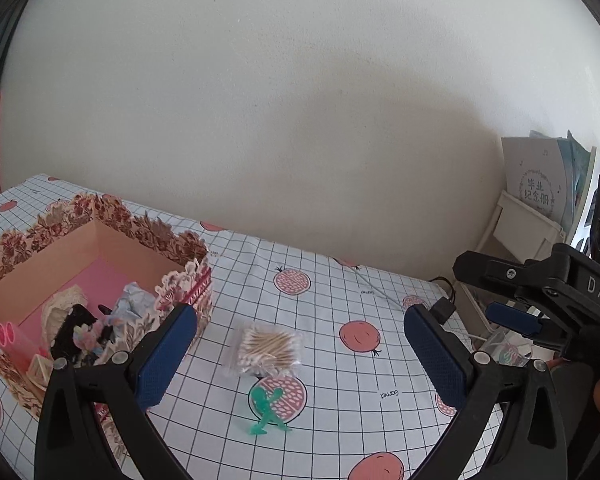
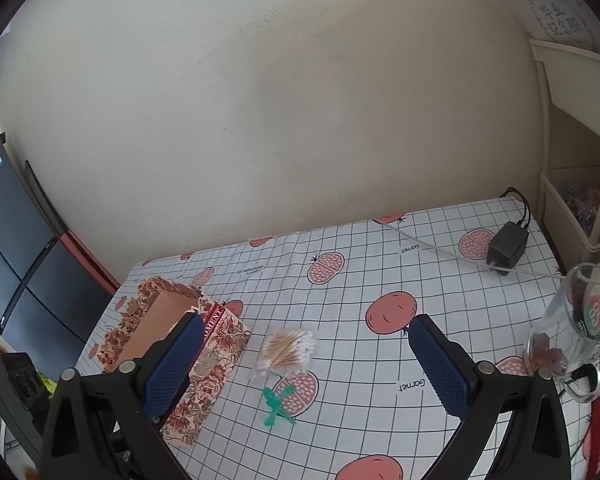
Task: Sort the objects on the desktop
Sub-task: 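Withdraw both tools from the box toward the cotton swab bag and green figurine, then reach the left tool to the green figurine while the right tool approaches the swab bag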
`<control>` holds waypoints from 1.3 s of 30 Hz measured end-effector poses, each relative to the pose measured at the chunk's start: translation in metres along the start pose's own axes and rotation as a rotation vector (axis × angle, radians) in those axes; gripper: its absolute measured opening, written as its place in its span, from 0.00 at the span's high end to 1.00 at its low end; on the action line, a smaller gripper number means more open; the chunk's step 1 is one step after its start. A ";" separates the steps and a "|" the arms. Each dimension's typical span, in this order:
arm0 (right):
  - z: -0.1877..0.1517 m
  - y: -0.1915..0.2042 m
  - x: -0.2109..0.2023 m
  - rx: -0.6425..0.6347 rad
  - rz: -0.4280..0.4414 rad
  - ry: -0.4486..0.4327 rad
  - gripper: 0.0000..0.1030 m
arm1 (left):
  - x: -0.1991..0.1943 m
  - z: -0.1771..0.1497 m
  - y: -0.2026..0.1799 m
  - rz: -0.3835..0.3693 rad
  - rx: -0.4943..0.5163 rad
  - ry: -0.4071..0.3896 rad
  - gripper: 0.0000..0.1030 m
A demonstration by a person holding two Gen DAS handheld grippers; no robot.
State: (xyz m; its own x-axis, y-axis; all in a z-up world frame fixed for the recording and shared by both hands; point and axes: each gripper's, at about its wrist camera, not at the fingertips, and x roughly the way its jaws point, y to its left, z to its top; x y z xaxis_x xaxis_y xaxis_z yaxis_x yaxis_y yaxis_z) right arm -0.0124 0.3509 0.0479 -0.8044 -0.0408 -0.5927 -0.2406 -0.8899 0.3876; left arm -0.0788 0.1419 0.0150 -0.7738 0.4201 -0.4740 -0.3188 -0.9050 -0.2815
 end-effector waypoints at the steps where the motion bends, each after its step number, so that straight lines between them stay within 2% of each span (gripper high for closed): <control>1: -0.002 -0.003 0.003 0.000 -0.005 0.008 0.00 | 0.005 -0.003 0.000 -0.004 -0.006 0.014 0.00; 5: -0.010 -0.015 0.024 0.018 -0.029 0.059 0.00 | 0.019 -0.013 -0.002 -0.012 0.006 0.067 0.00; 15: -0.039 -0.032 0.068 0.039 -0.078 0.186 0.00 | 0.064 -0.050 0.013 0.075 0.012 0.274 0.00; 22: -0.062 -0.029 0.098 0.007 -0.100 0.269 0.00 | 0.083 -0.067 0.013 0.118 0.040 0.325 0.00; 28: -0.074 -0.020 0.117 -0.028 -0.105 0.307 0.00 | 0.092 -0.077 0.023 0.141 0.002 0.354 0.02; 35: -0.074 -0.017 0.123 -0.015 -0.089 0.296 0.00 | 0.098 -0.084 0.024 0.163 0.017 0.384 0.28; 39: -0.073 -0.017 0.127 -0.008 -0.086 0.292 0.01 | 0.100 -0.088 0.027 0.193 0.036 0.391 0.48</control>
State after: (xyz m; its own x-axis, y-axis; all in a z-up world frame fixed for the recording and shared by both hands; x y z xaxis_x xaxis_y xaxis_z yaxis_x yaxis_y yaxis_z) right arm -0.0704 0.3275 -0.0856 -0.5903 -0.0929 -0.8018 -0.2958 -0.8994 0.3220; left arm -0.1170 0.1654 -0.1133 -0.5577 0.2299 -0.7976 -0.2129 -0.9684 -0.1302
